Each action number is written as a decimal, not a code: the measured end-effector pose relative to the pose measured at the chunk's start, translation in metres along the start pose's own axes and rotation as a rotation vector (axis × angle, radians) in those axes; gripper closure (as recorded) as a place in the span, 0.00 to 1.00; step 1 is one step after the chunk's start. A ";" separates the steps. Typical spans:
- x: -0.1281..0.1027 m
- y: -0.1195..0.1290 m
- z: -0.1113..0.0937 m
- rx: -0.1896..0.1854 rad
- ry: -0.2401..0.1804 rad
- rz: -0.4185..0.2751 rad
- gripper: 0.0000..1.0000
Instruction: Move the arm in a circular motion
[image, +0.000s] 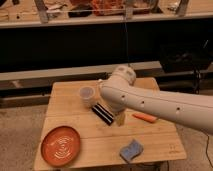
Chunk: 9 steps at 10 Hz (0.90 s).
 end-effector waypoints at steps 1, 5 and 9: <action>-0.005 -0.010 0.003 0.010 0.000 -0.014 0.20; -0.008 -0.025 0.011 0.016 -0.001 -0.024 0.20; 0.000 -0.043 0.026 0.014 -0.034 -0.008 0.20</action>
